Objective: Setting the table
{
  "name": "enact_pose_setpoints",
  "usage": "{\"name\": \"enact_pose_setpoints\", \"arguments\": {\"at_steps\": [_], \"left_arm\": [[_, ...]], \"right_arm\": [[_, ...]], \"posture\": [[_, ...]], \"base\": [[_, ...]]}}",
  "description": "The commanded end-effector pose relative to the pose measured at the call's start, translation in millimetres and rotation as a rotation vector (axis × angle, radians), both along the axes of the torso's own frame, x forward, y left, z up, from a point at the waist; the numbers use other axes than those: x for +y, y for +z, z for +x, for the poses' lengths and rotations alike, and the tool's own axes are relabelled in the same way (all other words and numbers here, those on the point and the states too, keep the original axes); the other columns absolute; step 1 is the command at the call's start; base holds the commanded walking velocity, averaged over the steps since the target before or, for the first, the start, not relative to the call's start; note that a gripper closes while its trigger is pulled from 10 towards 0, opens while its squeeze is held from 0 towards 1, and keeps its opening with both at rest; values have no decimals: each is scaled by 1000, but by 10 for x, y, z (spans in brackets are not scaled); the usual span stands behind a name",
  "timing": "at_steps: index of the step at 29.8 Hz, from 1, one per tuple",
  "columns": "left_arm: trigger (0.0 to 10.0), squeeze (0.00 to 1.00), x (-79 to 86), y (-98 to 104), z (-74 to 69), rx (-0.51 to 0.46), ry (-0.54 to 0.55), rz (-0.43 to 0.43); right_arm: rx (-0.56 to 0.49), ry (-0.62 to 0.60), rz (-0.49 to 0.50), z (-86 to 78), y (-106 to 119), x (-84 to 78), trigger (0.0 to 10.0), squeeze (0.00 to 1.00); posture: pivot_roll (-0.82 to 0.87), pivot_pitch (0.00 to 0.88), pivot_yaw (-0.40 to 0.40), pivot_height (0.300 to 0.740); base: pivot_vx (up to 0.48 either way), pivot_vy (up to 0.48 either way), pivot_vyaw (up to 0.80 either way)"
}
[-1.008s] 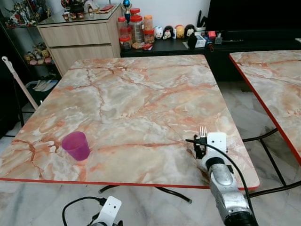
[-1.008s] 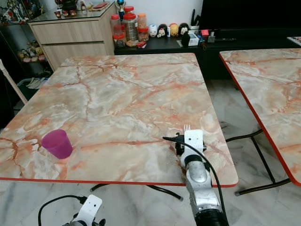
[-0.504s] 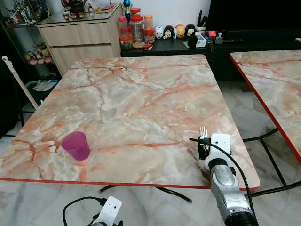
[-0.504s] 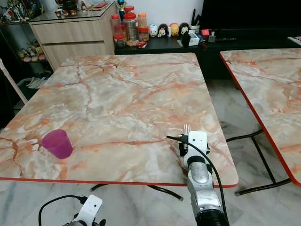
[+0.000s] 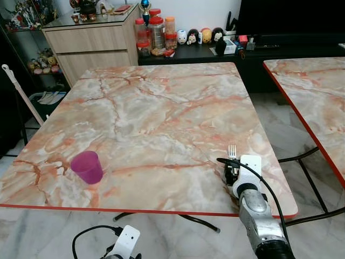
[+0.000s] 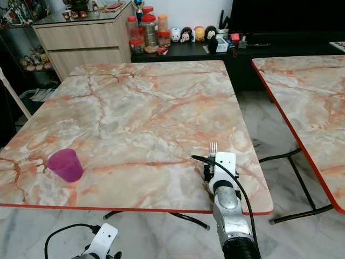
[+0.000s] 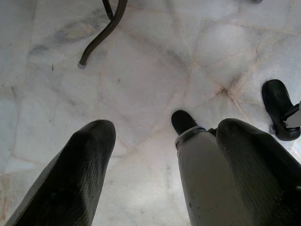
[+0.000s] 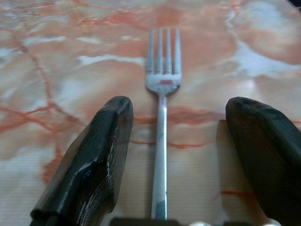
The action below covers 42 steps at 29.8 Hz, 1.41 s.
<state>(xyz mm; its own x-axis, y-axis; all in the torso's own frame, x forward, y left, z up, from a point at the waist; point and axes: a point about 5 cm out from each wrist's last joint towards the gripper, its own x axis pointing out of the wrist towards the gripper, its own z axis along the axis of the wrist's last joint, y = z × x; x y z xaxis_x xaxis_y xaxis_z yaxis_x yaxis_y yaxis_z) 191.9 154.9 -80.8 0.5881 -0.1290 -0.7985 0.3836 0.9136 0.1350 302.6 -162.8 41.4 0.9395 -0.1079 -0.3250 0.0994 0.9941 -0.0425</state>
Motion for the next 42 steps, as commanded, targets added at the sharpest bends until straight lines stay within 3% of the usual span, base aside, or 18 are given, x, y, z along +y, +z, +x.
{"name": "enact_pose_setpoints", "arguments": {"at_steps": [1, 42], "left_arm": [[10000, 0, 50, -16, -28, 19, 0, 16], [10000, 0, 40, -6, -5, 21, 16, 3]], "right_arm": [[33, 27, 15, -7, -47, 83, 10000, 0], [-56, -132, 7, 84, 206, 135, 10000, 0]], "posture": [[-15, 0, 79, 740], [-6, 0, 75, 740]], "base": [[0, 0, 0], [0, 0, 0]]}}
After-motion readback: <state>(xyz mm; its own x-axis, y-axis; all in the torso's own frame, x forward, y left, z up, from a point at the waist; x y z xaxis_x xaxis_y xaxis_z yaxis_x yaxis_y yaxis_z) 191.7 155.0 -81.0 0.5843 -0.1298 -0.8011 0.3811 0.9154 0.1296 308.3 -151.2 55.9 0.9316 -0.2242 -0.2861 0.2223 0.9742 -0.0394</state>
